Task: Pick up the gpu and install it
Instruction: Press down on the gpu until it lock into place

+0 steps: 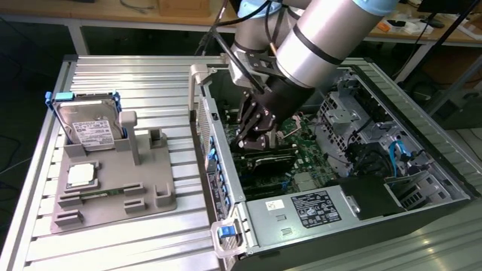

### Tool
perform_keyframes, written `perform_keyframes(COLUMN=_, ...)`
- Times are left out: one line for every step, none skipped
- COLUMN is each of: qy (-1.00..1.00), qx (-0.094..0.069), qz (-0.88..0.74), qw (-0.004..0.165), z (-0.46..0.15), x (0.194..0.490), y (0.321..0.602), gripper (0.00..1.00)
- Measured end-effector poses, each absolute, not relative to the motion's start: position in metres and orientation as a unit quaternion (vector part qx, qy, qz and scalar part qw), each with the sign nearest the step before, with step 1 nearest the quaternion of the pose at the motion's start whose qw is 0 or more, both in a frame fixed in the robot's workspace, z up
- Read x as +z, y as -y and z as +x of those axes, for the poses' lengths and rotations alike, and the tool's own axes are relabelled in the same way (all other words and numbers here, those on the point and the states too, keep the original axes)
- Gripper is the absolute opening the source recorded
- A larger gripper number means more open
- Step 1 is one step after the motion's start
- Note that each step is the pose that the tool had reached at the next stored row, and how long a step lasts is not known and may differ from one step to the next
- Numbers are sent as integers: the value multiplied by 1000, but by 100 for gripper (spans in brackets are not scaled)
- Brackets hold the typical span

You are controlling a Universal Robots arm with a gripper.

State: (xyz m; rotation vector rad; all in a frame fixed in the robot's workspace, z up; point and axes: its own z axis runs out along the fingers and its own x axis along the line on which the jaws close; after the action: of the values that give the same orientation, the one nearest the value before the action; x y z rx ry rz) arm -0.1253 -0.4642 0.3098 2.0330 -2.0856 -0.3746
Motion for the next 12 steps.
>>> perform_keyframes(qy=706, qx=-127, qz=689, qw=103, z=-125, x=309, y=464, gripper=11)
perform_keyframes(qy=707, qx=-127, qz=689, qw=103, z=-125, x=308, y=464, gripper=11)
perform_keyframes(qy=707, qx=-127, qz=689, qw=103, z=-125, x=307, y=464, gripper=11)
perform_keyframes(qy=707, qx=-127, qz=689, qw=103, z=-125, x=306, y=464, gripper=11)
perform_keyframes(qy=706, qx=-127, qz=689, qw=103, z=-125, x=306, y=464, gripper=11)
perform_keyframes(qy=706, qx=-127, qz=689, qw=103, z=-126, x=305, y=464, gripper=11)
perform_keyframes(qy=707, qx=-127, qz=689, qw=103, z=-126, x=305, y=464, gripper=11)
perform_keyframes(qy=707, qx=-127, qz=689, qw=103, z=-126, x=305, y=464, gripper=11)
perform_keyframes(qy=707, qx=-127, qz=689, qw=103, z=-126, x=305, y=464, gripper=11)
perform_keyframes(qy=707, qx=-127, qz=689, qw=103, z=-126, x=304, y=464, gripper=11)
perform_keyframes(qy=707, qx=-127, qz=688, qw=103, z=-127, x=304, y=464, gripper=11)
perform_keyframes(qy=707, qx=-127, qz=689, qw=103, z=-129, x=304, y=464, gripper=11)
